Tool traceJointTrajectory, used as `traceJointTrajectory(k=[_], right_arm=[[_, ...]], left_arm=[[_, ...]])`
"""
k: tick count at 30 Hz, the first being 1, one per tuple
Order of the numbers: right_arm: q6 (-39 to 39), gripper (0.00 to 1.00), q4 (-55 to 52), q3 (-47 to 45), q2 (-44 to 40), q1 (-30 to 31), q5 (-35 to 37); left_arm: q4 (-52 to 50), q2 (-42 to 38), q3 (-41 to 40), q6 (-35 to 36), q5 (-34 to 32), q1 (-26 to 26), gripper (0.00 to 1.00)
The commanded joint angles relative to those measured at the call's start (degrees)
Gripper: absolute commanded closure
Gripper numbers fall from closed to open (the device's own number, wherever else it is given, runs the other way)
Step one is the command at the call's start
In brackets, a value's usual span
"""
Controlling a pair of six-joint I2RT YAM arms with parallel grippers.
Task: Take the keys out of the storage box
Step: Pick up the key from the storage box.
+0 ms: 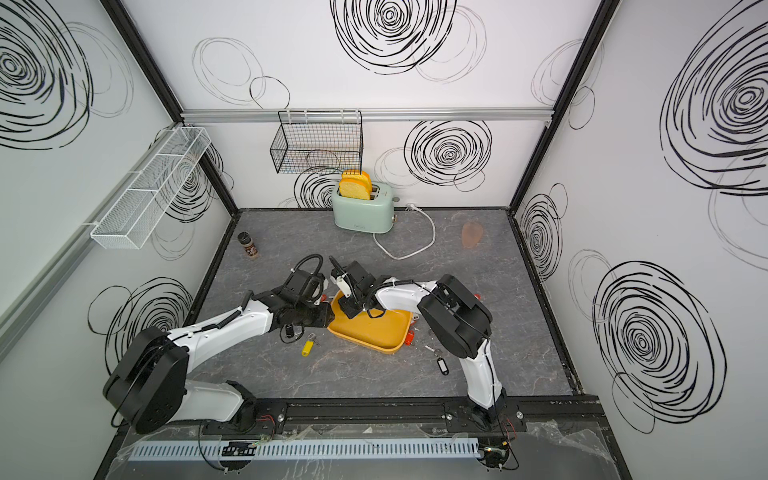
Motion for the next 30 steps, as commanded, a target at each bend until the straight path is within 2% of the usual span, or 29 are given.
traceJointTrajectory(k=[1, 7, 13, 21, 30], right_arm=[[-1.18, 0.65, -0.2, 0.81, 1.45, 0.58, 1.49], [-1.57, 0.84, -0.21, 0.25, 1.34, 0.84, 2.73], [-1.82, 0.99, -0.32, 0.19, -0.3, 1.2, 3.8], [-1.07, 1.0, -0.61, -1.07, -6.36, 1.14, 4.3], [0.32, 1.0, -1.98, -3.08, -14.53, 1.09, 5.09]], left_arm=[[-0.14, 0.11, 0.61, 0.28, -0.56, -0.34, 0.64], [-0.05, -0.07, 0.52, 0.26, -0.62, -0.34, 0.64], [-0.18, -0.51, 0.7, 0.09, -0.82, -0.34, 0.64], [-0.74, -1.8, 0.82, -0.1, -1.7, -0.27, 0.63], [-2.15, -4.23, 2.08, -0.45, -2.29, 0.26, 0.52]])
